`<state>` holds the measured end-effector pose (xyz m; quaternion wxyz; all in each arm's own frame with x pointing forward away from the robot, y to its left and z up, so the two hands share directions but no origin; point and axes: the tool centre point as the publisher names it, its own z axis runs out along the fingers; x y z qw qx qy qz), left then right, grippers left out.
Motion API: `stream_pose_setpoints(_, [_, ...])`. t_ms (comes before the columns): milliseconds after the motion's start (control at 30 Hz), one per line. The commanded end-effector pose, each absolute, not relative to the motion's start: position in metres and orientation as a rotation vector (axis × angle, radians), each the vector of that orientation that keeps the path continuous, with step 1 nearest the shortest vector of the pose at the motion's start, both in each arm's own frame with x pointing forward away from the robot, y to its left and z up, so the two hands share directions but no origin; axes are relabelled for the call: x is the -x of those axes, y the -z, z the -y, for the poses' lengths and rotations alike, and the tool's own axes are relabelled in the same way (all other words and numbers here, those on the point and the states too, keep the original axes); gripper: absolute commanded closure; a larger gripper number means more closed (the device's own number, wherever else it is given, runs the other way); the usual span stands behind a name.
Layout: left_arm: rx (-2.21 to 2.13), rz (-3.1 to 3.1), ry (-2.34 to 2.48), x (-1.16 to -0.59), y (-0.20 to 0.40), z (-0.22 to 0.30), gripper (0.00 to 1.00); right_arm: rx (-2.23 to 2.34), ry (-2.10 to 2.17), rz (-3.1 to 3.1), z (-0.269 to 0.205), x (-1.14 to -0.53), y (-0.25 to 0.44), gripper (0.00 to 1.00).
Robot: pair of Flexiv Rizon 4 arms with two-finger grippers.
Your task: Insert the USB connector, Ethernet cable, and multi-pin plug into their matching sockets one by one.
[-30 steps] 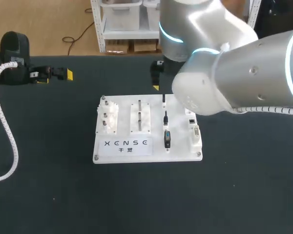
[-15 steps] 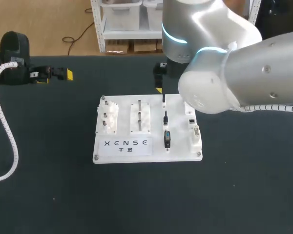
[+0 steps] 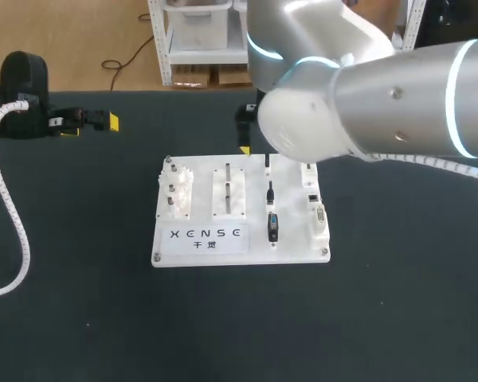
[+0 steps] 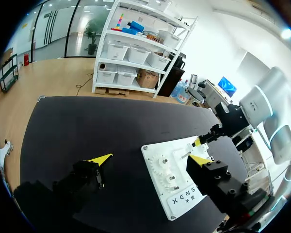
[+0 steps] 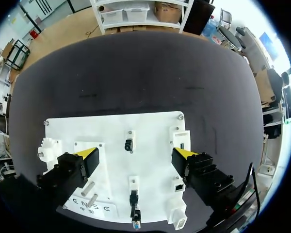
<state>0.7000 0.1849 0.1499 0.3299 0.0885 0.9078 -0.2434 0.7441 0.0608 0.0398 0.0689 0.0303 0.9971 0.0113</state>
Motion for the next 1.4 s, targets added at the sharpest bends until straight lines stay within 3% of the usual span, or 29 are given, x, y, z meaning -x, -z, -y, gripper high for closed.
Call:
stream_pose_setpoints(33, [-0.231,-2.374,0.637,-0.7,-0.15,-0.185,0.0,-0.081,-0.037,-3.048,-0.064,-0.748,-0.035,0.0])
stream_pose_setpoints(167, [-0.231,-2.374,0.637,-0.7,-0.15,-0.185,0.0,-0.076,-0.033,-3.064,-0.063,-0.748,-0.029,0.03])
stream_pose_setpoints(200, [-0.231,-2.374,0.637,-0.7,-0.15,-0.185,0.0,-0.076,-0.033,-3.066,-0.063,-0.748,-0.028,0.18])
stream_pose_setpoints(367, [-0.231,-2.374,0.637,-0.7,-0.15,-0.185,0.0,-0.066,-0.038,-3.074,-0.061,-0.748,-0.025,0.51])
stream_pose_setpoints(1133, [-0.231,-2.374,0.637,-0.7,-0.15,-0.185,0.0,-0.001,-0.008,-3.054,-0.067,-0.752,-0.011,0.63])
stream_pose_setpoints(1400, [-0.231,-2.374,0.637,-0.7,-0.15,-0.185,0.0,-0.001,-0.024,-3.055,-0.067,-0.752,-0.011,0.75])
